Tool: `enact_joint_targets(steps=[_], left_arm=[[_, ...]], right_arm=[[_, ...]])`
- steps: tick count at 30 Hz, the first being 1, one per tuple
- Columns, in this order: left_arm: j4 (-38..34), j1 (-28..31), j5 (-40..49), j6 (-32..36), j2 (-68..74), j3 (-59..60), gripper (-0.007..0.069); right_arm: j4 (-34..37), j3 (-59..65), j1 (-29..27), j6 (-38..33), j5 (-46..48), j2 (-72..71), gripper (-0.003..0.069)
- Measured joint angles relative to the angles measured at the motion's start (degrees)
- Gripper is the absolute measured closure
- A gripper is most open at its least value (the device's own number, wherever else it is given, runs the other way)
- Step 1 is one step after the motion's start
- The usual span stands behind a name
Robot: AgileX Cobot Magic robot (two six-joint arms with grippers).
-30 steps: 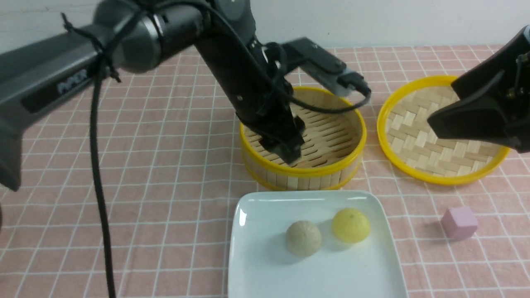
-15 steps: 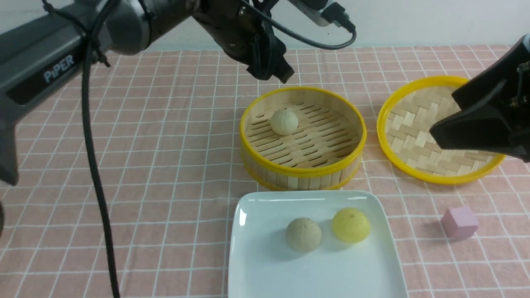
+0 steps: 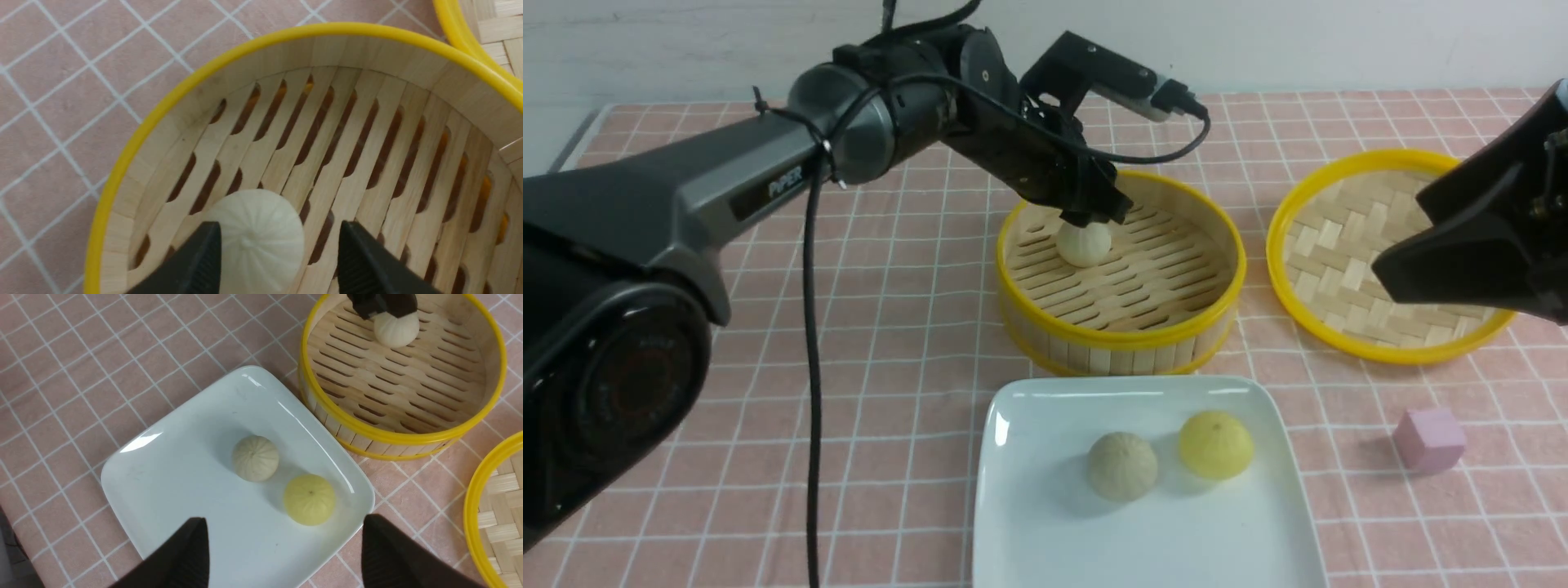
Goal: Put the steamed buns into the plate on the pink tablecloth.
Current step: 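Reach into the bamboo steamer and grasp a bun with the left gripper, then carry the bun from the bamboo steamer to the plate with the left gripper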
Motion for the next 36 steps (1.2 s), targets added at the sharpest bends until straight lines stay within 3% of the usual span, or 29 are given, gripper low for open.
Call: enact_joint_targets(steps=[12,14,17,19,22,30,36], left_arm=[[0.65,0.00,-2.49,0.46,3.86,0.00,0.0235],[2.19,0.00,-2.99,0.00,3.98,0.00,0.0285],[4.78,0.00,-2.58,-2.16,4.49,0.00,0.0486],[5.37,0.00,-1.22,-3.12,4.26,-0.05,0.0575],[5.49,0.21,0.71,-3.73,3.51,-0.05,0.0596],[1.92,6.67,15.57,-4.73,-8.35,-0.05,0.0597],[-7.85,14.99,31.58,-0.23,-20.66,-0.05,0.0597]], right_arm=[[0.05,0.00,0.00,0.00,0.00,0.00,0.0165],[0.05,0.00,0.00,0.00,0.00,0.00,0.0165],[0.05,0.00,0.00,0.00,0.00,0.00,0.0165],[0.06,0.00,0.00,0.00,0.00,0.00,0.0165],[0.30,0.00,0.00,0.00,0.00,0.00,0.0165],[0.96,0.00,0.00,0.00,0.00,0.00,0.0165],[1.14,0.00,0.00,0.00,0.00,0.00,0.0165]])
